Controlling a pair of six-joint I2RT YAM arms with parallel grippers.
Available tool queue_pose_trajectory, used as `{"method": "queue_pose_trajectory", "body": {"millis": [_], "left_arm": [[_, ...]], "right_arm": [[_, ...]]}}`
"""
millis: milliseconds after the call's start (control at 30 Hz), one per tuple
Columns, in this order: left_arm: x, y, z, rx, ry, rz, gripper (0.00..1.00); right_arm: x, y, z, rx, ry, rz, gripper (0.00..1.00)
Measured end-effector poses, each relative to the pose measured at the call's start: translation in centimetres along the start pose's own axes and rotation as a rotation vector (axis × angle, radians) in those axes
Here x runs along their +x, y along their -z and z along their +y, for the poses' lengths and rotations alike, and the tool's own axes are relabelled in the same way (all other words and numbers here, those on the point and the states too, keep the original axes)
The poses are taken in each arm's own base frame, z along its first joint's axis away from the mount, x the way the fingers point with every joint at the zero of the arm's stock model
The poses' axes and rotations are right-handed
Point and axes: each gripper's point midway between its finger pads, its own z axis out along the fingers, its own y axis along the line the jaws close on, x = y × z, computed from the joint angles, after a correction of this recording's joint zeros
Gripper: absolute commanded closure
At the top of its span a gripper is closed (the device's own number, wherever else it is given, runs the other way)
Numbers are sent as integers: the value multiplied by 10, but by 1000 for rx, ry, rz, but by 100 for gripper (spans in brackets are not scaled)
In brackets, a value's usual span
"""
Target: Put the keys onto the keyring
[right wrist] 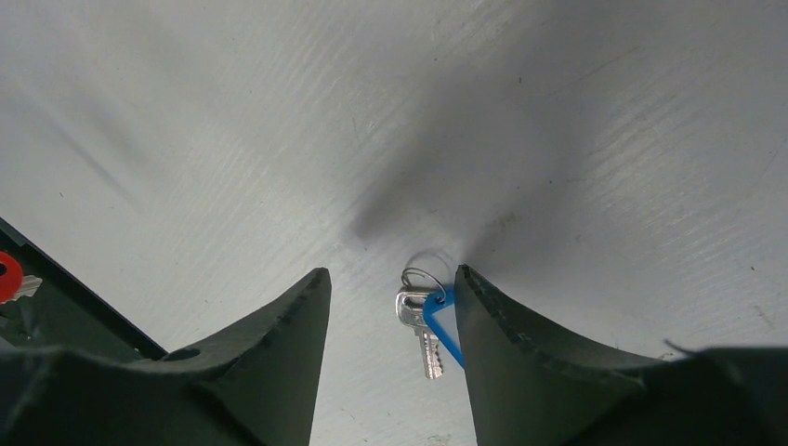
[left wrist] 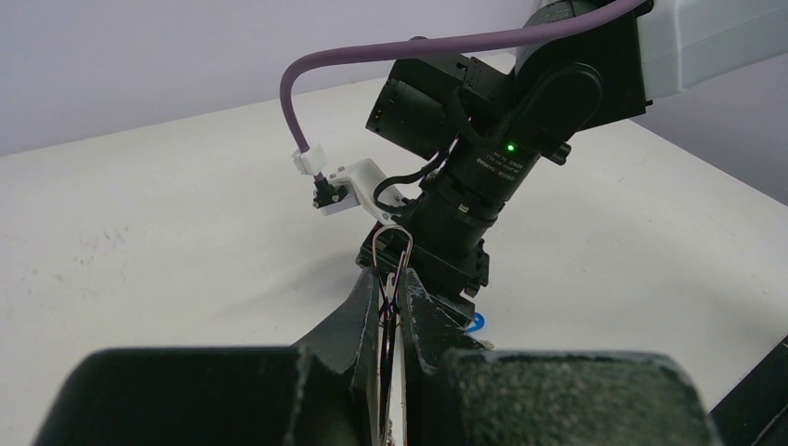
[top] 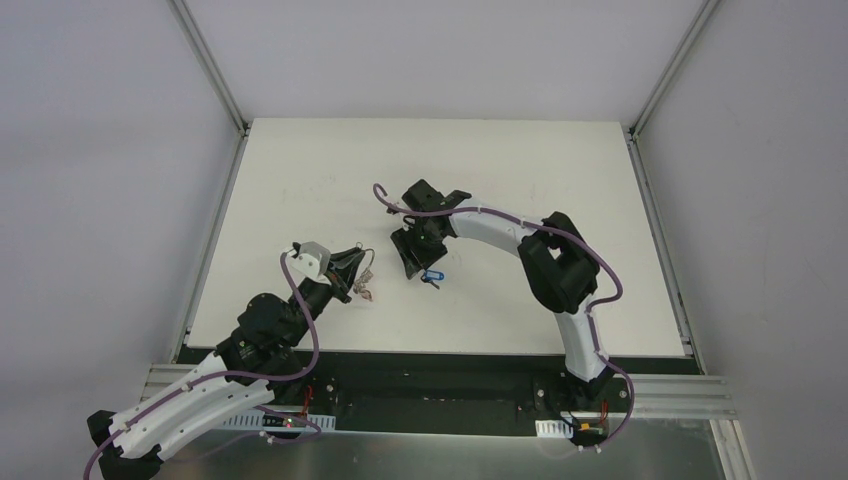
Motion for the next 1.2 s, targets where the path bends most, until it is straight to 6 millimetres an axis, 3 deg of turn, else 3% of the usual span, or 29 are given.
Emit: {"method": "queue_pose_trajectory", "body": {"millis": [567,933,1100,1200], "left_arm": [[1,0,0,0,-2,5,100],[2,0,0,0,-2,6,100],[2,0,0,0,-2,6,100],[2,0,0,0,-2,6,100]], "right_arm": [[5,-4,0,-28,2,-16,59],[15,-3,-3,-14,-12,-3,81],[17,-3,-5,-5,-17,1,100],[17,-3,-6,1,-22,2,100]]}}
